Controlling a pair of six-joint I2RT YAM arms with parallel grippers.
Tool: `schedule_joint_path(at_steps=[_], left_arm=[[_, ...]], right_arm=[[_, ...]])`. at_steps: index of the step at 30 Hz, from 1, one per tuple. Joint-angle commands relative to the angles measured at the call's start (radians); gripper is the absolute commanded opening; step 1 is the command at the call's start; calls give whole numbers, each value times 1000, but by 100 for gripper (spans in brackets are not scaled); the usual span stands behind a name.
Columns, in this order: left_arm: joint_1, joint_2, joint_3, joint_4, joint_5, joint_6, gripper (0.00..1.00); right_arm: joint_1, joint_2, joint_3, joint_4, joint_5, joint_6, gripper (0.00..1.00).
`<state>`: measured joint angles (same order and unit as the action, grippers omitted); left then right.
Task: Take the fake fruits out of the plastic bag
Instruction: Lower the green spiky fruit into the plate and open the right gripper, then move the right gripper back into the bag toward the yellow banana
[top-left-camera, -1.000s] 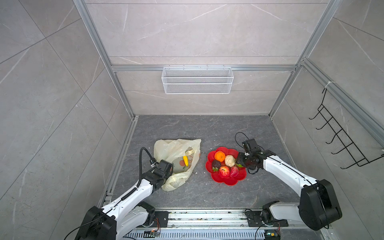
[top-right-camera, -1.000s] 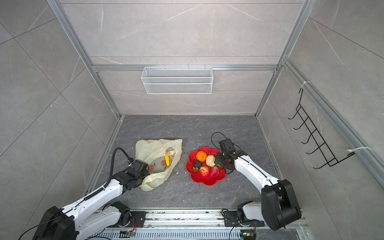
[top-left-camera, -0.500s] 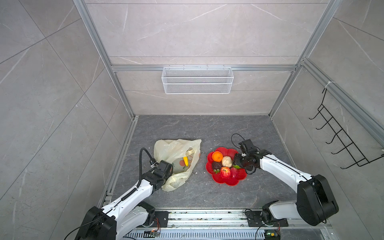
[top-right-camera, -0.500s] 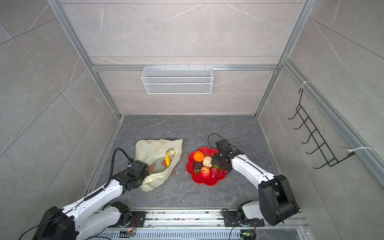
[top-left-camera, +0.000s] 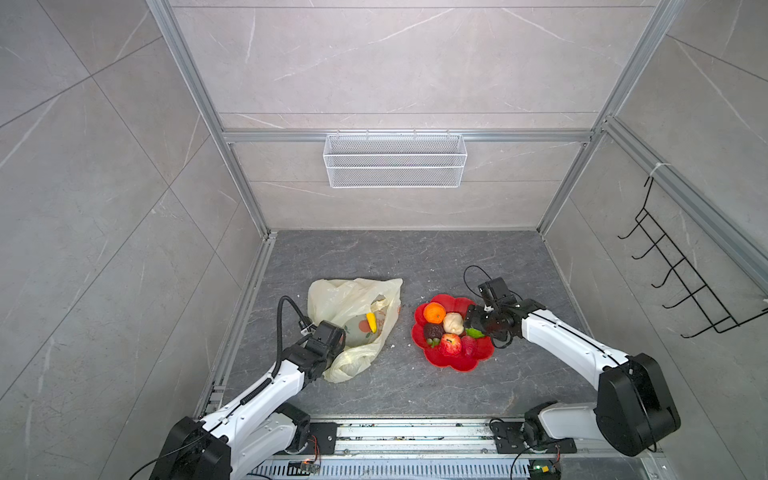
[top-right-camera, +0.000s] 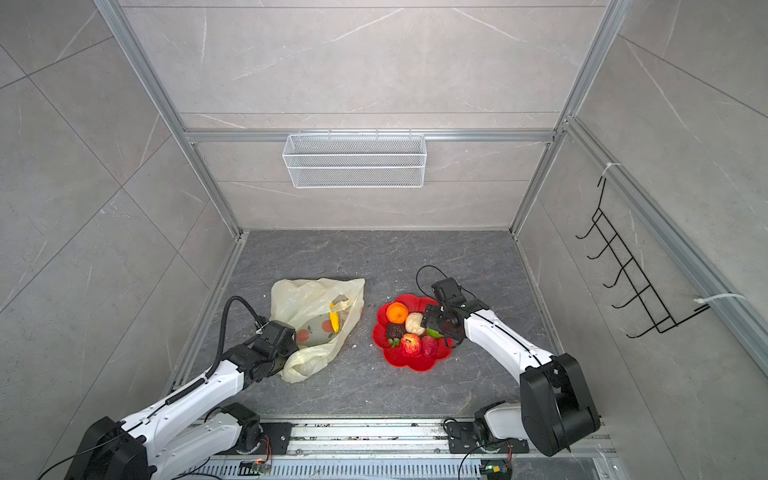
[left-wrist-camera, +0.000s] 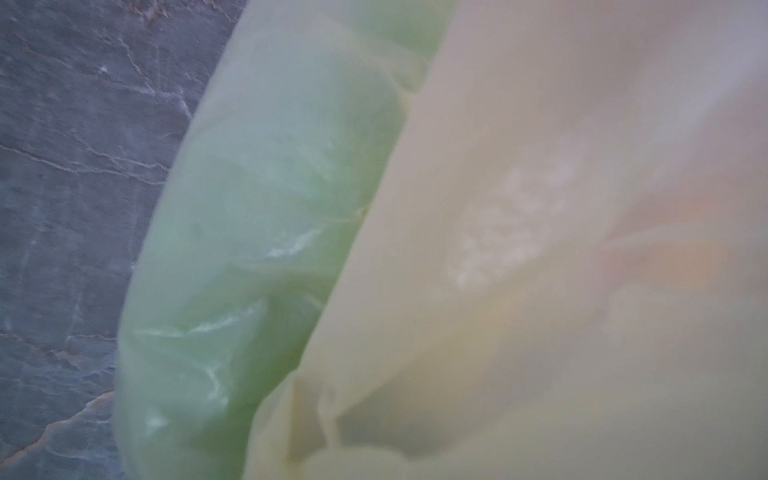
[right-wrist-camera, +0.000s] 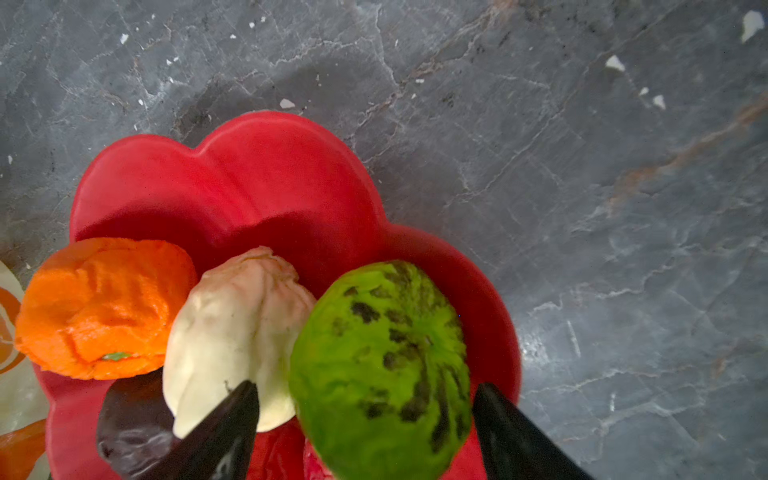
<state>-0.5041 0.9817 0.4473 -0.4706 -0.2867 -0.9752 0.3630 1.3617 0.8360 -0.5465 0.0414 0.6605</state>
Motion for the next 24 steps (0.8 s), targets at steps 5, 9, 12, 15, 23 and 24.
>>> schedule_joint_path(at_steps=[5, 9, 12, 15, 23, 24], left_arm=[[5, -30, 9, -25, -29, 28, 13], [4, -44, 18, -42, -44, 45, 13], [4, -54, 23, -41, -48, 56, 13], [4, -76, 32, -47, -57, 70, 12], [4, -91, 97, -56, -55, 140, 12], [4, -90, 101, -62, -57, 142, 12]], right_arm=[[34, -82, 58, -92, 86, -2, 84], [151, -157, 136, -175, 233, 7, 83], [290, -183, 178, -141, 291, -7, 80], [438, -160, 211, -8, 253, -69, 77], [652, 231, 487, 108, 88, -182, 72], [662, 287, 540, 88, 76, -170, 71]])
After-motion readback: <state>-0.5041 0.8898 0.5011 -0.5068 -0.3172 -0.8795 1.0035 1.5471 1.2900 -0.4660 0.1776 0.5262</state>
